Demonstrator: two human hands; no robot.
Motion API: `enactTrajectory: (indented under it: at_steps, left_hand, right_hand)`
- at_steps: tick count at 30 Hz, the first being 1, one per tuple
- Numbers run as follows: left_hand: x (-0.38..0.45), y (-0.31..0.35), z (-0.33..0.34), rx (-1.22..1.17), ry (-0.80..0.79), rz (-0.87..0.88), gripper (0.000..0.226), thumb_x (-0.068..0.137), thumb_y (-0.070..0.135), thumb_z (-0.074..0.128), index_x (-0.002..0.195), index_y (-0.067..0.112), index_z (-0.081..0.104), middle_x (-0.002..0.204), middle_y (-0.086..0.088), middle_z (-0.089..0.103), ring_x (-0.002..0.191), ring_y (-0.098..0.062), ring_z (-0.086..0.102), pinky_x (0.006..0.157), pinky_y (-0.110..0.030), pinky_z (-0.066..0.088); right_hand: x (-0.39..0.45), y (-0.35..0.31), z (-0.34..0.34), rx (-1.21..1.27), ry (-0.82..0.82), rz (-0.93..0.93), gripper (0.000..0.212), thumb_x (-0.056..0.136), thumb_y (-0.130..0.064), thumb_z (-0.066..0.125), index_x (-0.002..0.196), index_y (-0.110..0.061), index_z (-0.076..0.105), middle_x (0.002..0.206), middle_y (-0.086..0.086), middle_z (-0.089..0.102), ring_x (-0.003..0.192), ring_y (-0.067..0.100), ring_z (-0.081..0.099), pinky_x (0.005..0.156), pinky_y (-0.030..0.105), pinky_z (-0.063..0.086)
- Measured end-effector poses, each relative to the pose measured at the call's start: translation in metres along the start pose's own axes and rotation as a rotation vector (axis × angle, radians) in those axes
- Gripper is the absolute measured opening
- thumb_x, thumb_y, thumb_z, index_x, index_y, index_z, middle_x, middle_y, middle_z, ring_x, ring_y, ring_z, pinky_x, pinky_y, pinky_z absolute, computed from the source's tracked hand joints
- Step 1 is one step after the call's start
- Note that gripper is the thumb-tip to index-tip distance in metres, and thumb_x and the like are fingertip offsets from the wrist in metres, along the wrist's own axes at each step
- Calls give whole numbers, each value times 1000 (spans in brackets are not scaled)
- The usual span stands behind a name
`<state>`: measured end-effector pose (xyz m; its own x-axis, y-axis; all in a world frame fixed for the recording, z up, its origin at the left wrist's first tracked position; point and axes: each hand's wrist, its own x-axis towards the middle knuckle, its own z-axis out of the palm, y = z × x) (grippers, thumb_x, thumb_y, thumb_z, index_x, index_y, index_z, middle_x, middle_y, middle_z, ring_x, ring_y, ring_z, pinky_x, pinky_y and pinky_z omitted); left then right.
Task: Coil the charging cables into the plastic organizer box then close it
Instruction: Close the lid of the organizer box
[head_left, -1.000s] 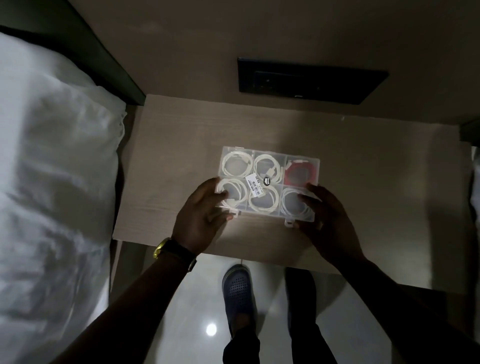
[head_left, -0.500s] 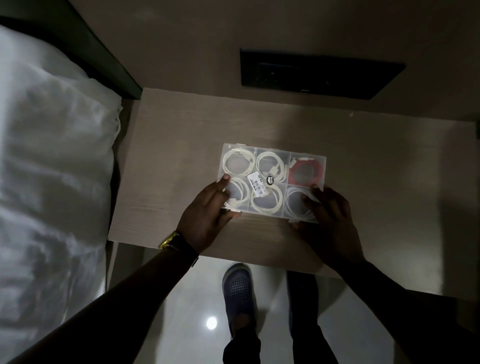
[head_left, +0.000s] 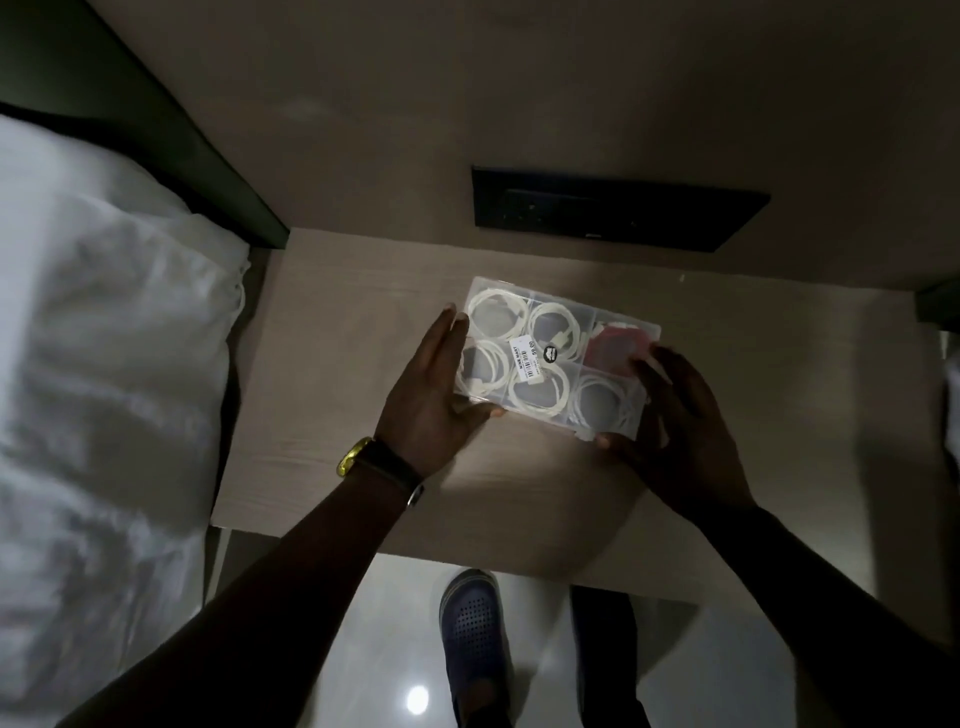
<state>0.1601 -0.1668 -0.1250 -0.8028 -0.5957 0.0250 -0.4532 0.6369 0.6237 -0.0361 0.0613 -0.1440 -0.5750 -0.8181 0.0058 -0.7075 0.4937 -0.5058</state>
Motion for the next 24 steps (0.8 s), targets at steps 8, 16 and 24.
enactTrajectory:
  at_steps: [8,16,24]
  left_hand:
    - [26,-4,11,46,-113,-87,92,78,38,75,149,7,25,160,-12,21,144,-23,27,109,-28,28]
    - [51,10,22,35,-104,-106,77,85,33,69,147,8,31,159,-12,24,144,-24,27,113,-33,27]
    - [59,9,15,82,-185,-53,76,90,32,63,150,11,22,162,-11,15,140,-28,36,105,-37,39]
  right_hand:
    - [44,18,-3,-78,-200,-65,91,81,-66,54,154,-23,22,164,-6,8,150,11,0,117,30,10]
    - [60,35,-12,7,-113,18,72,92,-37,62,153,-25,25,155,-19,12,143,0,12,110,8,11]
    - [57,31,-8,105,-78,35,70,92,-31,64,152,-22,28,155,-16,16,146,8,15,105,-6,3]
